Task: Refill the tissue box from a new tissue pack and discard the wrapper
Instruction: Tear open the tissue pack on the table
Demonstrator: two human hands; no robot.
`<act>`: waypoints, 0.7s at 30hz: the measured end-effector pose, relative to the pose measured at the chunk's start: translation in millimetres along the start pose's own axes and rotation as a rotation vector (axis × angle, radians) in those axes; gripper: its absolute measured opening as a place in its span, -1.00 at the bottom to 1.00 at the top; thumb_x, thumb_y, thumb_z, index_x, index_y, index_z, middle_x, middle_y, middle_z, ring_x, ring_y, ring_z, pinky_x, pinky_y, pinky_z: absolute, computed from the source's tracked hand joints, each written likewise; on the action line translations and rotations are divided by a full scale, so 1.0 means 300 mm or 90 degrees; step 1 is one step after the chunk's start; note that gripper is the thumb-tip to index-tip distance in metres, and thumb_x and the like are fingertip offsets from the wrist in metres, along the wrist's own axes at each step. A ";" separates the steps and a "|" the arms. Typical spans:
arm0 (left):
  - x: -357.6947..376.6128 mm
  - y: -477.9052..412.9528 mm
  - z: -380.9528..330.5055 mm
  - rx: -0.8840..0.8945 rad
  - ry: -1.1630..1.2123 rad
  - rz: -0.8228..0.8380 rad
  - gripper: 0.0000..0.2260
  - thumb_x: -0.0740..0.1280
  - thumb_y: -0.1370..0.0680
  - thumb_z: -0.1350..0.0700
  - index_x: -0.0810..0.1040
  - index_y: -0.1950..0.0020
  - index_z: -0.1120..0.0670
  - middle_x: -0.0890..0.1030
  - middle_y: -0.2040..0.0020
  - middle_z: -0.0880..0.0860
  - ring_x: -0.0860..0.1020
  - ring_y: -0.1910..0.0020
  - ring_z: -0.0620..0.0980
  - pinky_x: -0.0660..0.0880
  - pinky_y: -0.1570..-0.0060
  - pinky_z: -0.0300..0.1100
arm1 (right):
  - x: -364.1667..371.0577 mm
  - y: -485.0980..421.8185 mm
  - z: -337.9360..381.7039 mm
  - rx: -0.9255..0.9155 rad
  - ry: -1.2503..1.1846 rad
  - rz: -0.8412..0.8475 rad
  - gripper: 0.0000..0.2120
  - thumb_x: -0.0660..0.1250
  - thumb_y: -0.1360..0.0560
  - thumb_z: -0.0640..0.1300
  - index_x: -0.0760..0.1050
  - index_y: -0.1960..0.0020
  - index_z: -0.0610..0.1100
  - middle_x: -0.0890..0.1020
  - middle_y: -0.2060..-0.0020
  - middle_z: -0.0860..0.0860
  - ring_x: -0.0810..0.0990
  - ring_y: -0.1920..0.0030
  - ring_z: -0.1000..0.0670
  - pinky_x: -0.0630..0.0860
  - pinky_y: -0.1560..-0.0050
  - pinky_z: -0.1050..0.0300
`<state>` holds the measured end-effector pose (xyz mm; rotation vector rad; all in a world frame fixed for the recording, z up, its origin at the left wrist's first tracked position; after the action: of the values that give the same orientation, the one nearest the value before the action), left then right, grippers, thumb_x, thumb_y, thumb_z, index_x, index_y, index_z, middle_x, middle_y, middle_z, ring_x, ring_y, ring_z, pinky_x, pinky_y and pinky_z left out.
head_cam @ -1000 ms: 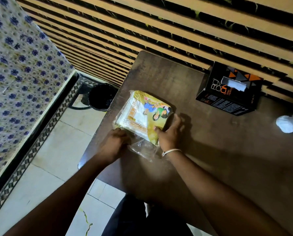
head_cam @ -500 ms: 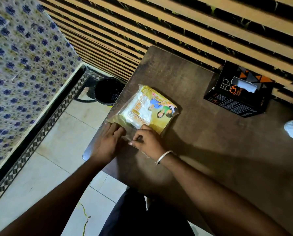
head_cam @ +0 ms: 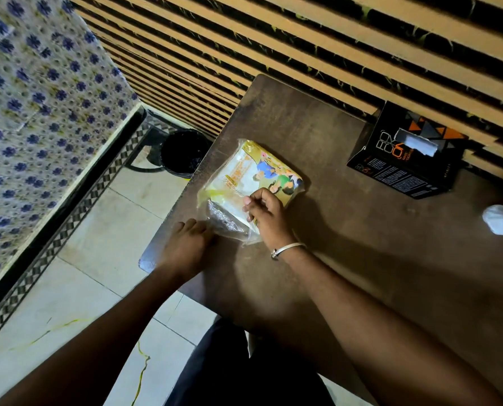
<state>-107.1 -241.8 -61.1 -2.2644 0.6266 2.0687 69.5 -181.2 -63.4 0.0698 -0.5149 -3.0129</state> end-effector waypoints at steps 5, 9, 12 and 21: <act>-0.186 0.000 -0.101 0.006 0.305 -0.226 -0.91 0.28 -0.47 0.26 0.52 0.04 0.18 0.56 0.10 0.10 0.49 0.08 0.07 0.43 0.09 -0.08 | 0.001 0.001 0.016 -0.042 0.068 0.023 -0.81 0.34 -0.47 0.06 0.39 0.23 0.05 0.48 0.35 0.07 0.40 0.30 0.03 0.42 0.17 -0.05; -0.055 -0.065 -0.098 -0.340 0.775 -0.080 -0.87 0.33 -0.46 0.28 0.66 0.11 0.14 0.71 0.15 0.15 0.69 0.15 0.15 0.64 0.02 0.05 | 0.016 0.047 0.095 -0.136 0.148 0.049 -0.82 0.32 -0.53 -0.03 0.39 0.18 -0.07 0.44 0.35 0.13 0.41 0.29 0.13 0.42 0.16 0.11; 0.014 -0.083 -0.097 -0.498 0.922 -0.058 -0.90 0.40 -0.45 0.28 0.63 0.26 0.15 0.65 0.38 0.09 0.60 0.36 0.07 0.61 0.23 -0.03 | 0.029 0.080 0.193 -0.297 0.297 0.057 -0.81 0.30 -0.54 -0.04 0.46 0.17 -0.14 0.50 0.20 0.02 0.50 0.15 0.02 0.46 0.05 0.09; 0.034 -0.126 -0.121 -0.596 1.043 -0.101 -0.92 0.36 -0.57 0.29 0.58 0.05 0.31 0.57 0.31 0.14 0.50 0.42 -0.01 0.47 0.53 -0.29 | -0.149 -0.312 0.103 0.142 0.572 -0.025 -0.29 0.34 -0.52 0.13 0.22 -0.53 -0.17 0.32 -0.48 -0.23 0.27 -0.49 -0.26 0.23 -0.48 -0.13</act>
<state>-60.6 -219.7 -76.0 -3.8357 -0.8231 -0.1776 105.0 -79.0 -64.1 1.3538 -0.7065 -2.5388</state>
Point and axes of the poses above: each hand's wrist, its own y-axis away from the middle knuckle, its own x-axis out of the palm, z = x × y, the point moved 5 cm from there along -y, towards the middle knuckle
